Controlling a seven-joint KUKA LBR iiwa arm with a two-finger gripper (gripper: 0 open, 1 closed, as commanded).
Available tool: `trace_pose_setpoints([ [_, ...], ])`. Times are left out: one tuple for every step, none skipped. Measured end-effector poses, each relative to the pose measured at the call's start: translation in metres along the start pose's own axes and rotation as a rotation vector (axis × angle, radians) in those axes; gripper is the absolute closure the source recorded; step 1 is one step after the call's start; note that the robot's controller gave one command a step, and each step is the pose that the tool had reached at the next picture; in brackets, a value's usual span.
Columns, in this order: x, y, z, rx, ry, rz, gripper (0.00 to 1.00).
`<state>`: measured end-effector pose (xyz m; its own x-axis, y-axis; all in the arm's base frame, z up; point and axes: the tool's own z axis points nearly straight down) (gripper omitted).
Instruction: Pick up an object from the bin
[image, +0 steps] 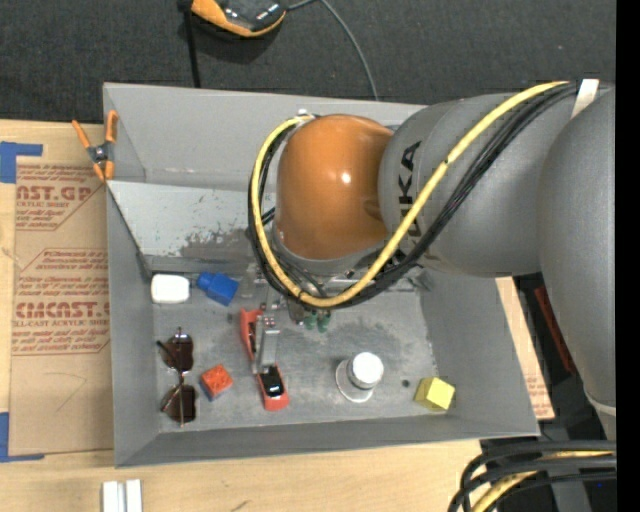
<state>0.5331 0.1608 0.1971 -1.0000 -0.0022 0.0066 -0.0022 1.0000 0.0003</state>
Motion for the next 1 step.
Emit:
trace_pose_setpoints([
  [-0.0017,-0.0007,-0.0046,-0.001,-0.007,0.001,0.00],
])
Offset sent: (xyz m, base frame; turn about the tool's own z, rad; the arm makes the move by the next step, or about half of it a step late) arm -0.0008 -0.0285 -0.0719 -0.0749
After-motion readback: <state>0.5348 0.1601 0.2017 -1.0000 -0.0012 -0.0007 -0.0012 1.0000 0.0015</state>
